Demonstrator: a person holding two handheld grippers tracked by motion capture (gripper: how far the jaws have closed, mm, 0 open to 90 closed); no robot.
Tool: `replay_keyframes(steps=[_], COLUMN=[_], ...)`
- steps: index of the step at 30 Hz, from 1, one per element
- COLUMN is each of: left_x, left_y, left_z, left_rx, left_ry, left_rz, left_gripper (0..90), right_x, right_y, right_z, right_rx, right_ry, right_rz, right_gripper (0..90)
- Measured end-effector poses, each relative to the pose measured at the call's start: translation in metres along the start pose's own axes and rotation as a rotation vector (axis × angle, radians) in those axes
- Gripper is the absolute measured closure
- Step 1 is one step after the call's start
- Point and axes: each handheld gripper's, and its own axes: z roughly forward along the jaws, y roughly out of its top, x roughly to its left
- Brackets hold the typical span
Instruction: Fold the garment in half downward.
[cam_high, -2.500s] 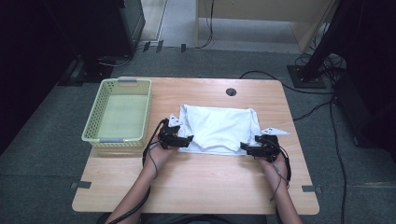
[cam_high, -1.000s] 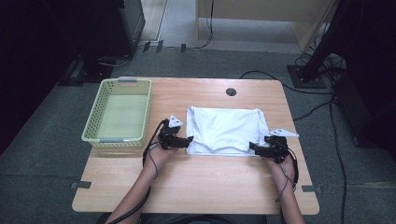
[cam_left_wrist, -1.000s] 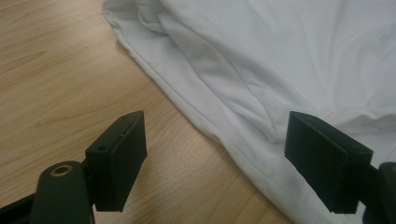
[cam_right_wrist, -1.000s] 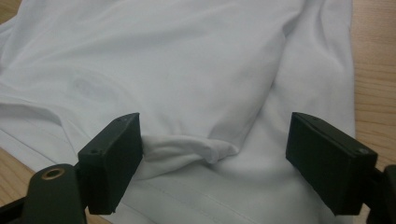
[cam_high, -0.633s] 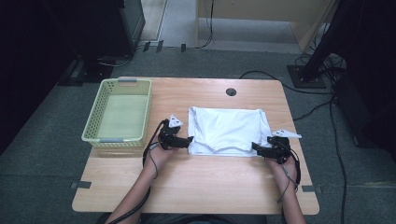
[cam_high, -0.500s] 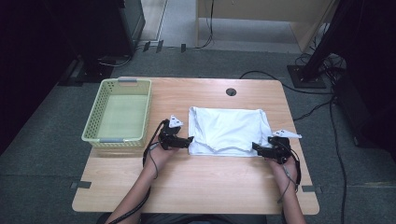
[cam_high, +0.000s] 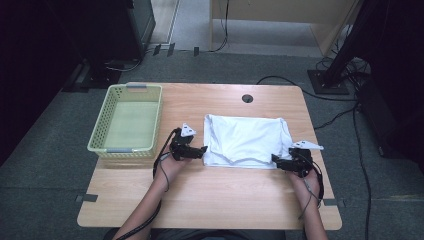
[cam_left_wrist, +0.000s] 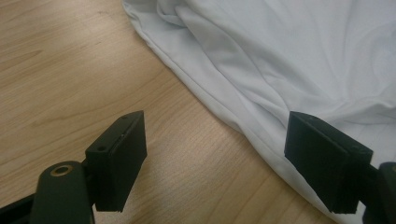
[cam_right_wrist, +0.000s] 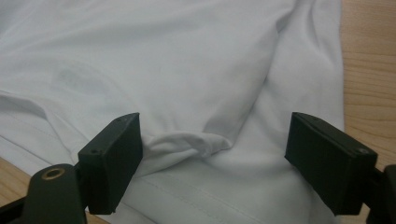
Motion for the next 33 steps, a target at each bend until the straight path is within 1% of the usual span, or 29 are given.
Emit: replay_keyframes(steps=[10, 12, 15, 20, 26, 28, 31, 33], left_x=[0.001, 0.002, 0.002, 0.004, 0.007, 0.008, 0.009, 0.010], left_y=[0.000, 0.000, 0.001, 0.006, 0.013, 0.015, 0.018, 0.020], left_z=[0.000, 0.001, 0.002, 0.004, 0.008, 0.010, 0.013, 0.015], left_rx=[-0.005, -0.005, -0.013, -0.025, -0.031, -0.044, -0.045, -0.046], left_ry=[-0.001, -0.002, -0.005, -0.003, -0.007, -0.011, -0.011, -0.011], left_rz=[-0.002, -0.004, -0.006, 0.007, 0.011, 0.006, 0.009, 0.008], left_gripper=[21.8, 21.8, 21.8, 21.8, 21.7, 21.7, 21.8, 21.8], right_x=[-0.007, -0.007, -0.007, -0.006, -0.004, -0.003, -0.003, -0.003], right_y=[-0.001, -0.001, 0.000, 0.000, 0.000, 0.000, 0.000, 0.000], right_z=[-0.001, -0.001, -0.001, 0.000, 0.001, 0.001, 0.001, 0.001], right_rx=[-0.010, -0.011, -0.009, -0.008, -0.004, -0.002, -0.001, 0.001], right_ry=[0.003, 0.002, -0.007, -0.012, -0.029, -0.029, -0.028, -0.032], right_rz=[0.004, 0.008, 0.002, -0.002, -0.011, -0.013, -0.014, -0.022], right_gripper=[18.8, 18.8, 18.7, 18.7, 18.5, 18.3, 17.9, 17.3])
